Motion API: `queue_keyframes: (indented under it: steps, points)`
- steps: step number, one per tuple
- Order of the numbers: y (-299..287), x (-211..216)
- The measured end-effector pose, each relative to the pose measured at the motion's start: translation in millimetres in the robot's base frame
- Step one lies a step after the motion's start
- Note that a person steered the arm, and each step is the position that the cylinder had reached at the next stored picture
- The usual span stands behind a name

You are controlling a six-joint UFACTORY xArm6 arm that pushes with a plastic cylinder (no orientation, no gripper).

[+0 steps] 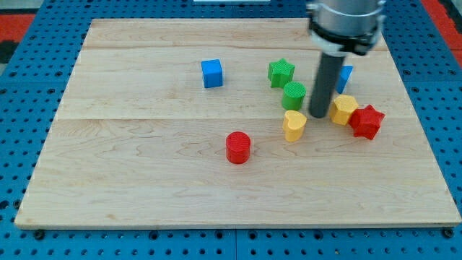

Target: Place the green circle left to the blue cube

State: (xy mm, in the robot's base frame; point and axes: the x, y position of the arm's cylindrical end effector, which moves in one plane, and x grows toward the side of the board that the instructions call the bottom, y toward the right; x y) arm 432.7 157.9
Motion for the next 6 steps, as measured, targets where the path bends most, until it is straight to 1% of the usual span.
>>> queue_keyframes:
  steps: [1,2,3,4,6]
  points:
    - [11.7,-35.9]
    - [-18.9,-47.6]
    - [-39.1,-22.0]
    - [-65.9,-13.4]
    - [-214.5,-14.4]
